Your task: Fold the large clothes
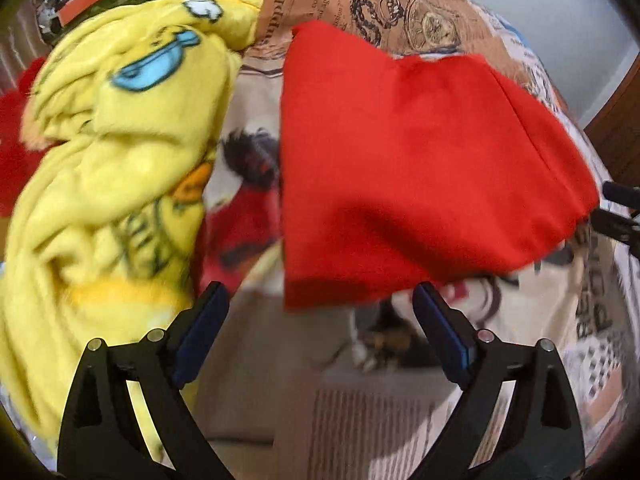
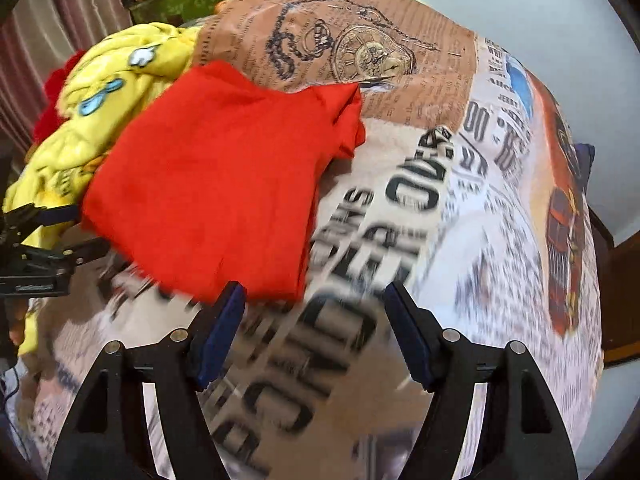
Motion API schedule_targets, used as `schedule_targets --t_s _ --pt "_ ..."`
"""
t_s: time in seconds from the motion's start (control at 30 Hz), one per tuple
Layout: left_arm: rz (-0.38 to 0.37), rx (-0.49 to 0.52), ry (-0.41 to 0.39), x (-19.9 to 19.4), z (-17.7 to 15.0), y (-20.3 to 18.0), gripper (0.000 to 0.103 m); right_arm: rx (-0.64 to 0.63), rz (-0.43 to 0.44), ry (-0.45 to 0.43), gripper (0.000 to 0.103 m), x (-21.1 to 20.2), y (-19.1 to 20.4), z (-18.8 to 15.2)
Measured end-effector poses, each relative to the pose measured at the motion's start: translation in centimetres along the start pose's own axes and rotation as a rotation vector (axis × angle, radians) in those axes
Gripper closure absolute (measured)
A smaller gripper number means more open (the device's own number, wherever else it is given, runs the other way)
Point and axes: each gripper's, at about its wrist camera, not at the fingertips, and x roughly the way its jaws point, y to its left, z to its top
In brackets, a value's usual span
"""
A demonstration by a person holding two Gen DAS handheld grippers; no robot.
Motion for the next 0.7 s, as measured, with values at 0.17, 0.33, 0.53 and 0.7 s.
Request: schedule_targets --t_s 0.17,0.33,0.53,0.7 --pt "0.006 -0.007 -0.098 -6.0 -1.3 -0.5 0.01 0.056 0.043 -0.111 0.034 -4.7 1.1 -0.5" --pt "0.01 0.045 -0.317 -16.5 -2.1 -2.5 0.01 0.094 0.107 -0.293 0.034 -12.9 2.4 -0.9" --pt "-0.041 0.065 -0.563 -27.7 -3.6 -4.9 0.01 0.061 0.096 -0.535 0.034 -22.5 5.2 -2.8" --pt "-0.094 0.066 -0.749 -35.2 -6.7 -6.3 0.01 0.052 0.101 -0.727 0.034 -28.6 7.3 -6.0"
